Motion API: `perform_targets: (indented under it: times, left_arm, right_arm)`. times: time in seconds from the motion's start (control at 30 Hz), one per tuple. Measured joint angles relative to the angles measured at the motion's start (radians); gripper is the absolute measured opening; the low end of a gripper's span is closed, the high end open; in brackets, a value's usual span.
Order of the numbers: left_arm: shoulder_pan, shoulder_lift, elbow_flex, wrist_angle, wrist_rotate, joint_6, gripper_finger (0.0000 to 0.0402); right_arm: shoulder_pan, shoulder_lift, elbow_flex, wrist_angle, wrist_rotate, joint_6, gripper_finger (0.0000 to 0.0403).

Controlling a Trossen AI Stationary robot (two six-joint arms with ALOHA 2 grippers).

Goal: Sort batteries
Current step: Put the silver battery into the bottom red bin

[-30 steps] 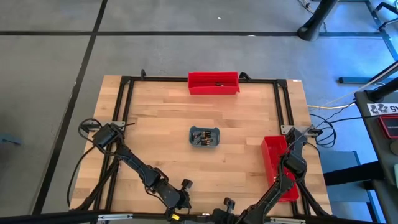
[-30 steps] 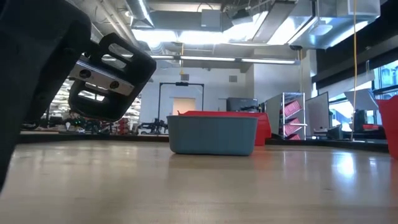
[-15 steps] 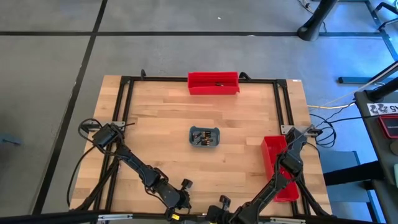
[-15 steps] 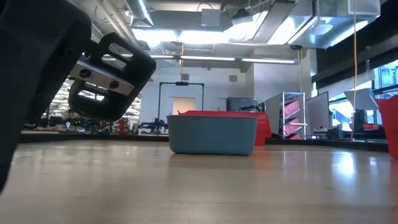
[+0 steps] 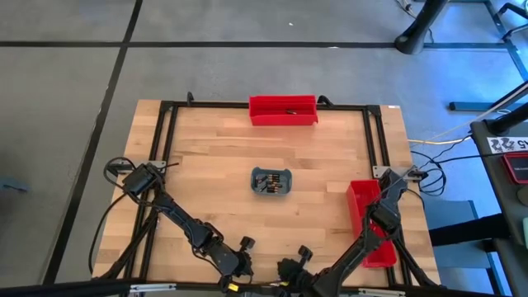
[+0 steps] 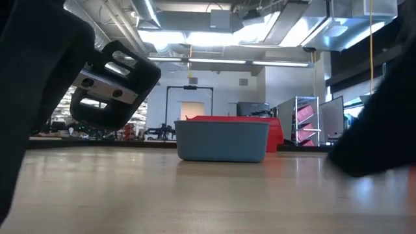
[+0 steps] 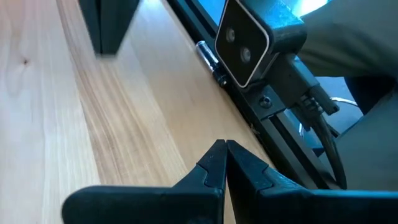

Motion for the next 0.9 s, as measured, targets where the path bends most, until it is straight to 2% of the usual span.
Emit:
perform_targets:
  times: [0.17,0.33,0.5,0.63,0.67,0.77,0.9]
  left_arm:
    - [0.0,0.0,0.0,-0.01,-0.003,-0.003,0.0001]
    - [0.0,0.0,0.0,-0.01,-0.008,-0.015,0.0001]
    - [0.0,0.0,0.0,-0.01,-0.009,-0.018,0.0001]
    - [0.0,0.0,0.0,-0.01,-0.009,-0.017,0.0001]
    - [0.0,0.0,0.0,-0.011,-0.009,-0.017,0.0001]
    - [0.0,0.0,0.0,-0.011,-0.009,-0.017,0.0001]
    - [0.0,0.0,0.0,-0.011,-0.009,-0.017,0.0001]
  right_arm:
    - [0.026,-0.005,0.067,0.014,-0.145,-0.129,0.0001]
    - [0.031,-0.005,0.055,0.164,-0.204,-0.262,0.0001]
    - [0.014,-0.005,0.023,0.21,-0.22,-0.265,0.0001]
    - [-0.012,-0.006,-0.004,0.206,-0.282,-0.268,0.0001]
    - [-0.016,-0.008,-0.004,0.185,-0.279,-0.272,0.0001]
    - [-0.021,-0.006,-0.005,0.093,-0.182,-0.267,0.0001]
    - [-0.013,-0.005,0.068,-0.099,-0.071,-0.186,0.0001]
